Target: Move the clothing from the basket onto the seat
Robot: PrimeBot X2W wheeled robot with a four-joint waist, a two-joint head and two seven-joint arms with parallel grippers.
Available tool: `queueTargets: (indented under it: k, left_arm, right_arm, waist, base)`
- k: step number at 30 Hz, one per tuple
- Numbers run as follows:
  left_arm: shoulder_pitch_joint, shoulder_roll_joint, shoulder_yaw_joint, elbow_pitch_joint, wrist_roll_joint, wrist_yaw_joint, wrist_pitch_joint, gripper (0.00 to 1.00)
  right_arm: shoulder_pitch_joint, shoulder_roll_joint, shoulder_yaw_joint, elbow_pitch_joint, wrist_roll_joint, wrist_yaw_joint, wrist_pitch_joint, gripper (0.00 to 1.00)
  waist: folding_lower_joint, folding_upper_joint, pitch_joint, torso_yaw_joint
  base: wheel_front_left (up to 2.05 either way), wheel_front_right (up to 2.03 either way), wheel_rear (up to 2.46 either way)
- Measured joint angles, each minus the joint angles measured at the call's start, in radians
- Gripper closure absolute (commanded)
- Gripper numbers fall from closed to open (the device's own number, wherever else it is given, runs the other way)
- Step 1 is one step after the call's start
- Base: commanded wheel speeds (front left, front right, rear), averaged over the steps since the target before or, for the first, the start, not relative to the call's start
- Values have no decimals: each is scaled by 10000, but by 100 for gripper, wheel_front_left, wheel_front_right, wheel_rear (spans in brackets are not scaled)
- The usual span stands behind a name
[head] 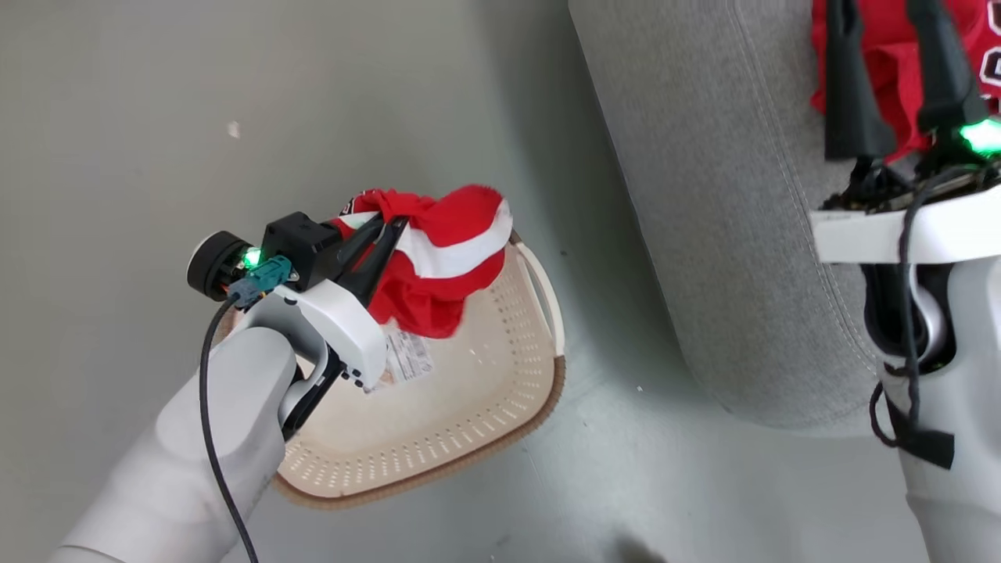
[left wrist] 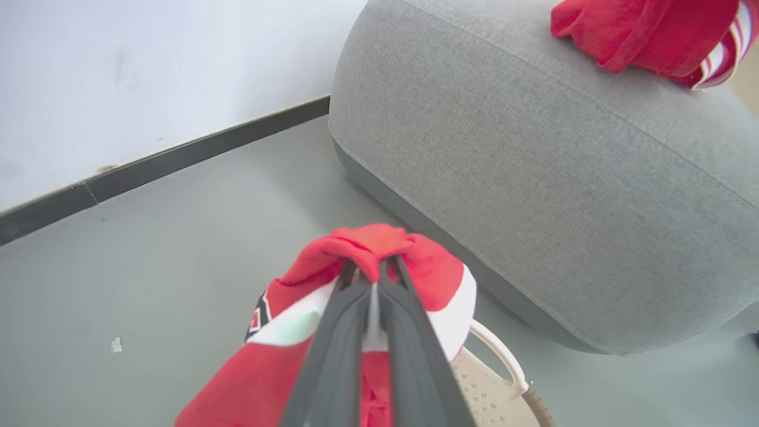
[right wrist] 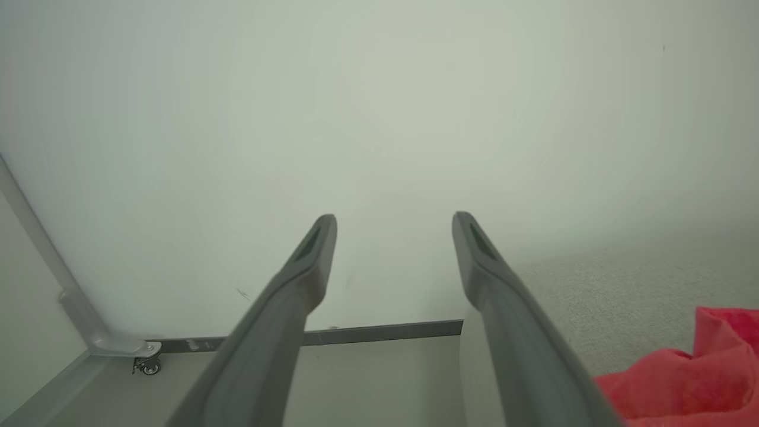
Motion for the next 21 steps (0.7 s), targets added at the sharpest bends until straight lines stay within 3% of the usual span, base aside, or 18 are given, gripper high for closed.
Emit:
queueTargets:
  k: [21]
  left_arm:
    - [937,-79,669,-2458,387,102,-21,100]
  right_arm:
    - [1092,-560,621,500,48,0,0,0]
  waist:
    - [0,0,-2021,985]
  base:
    - [0,0,0]
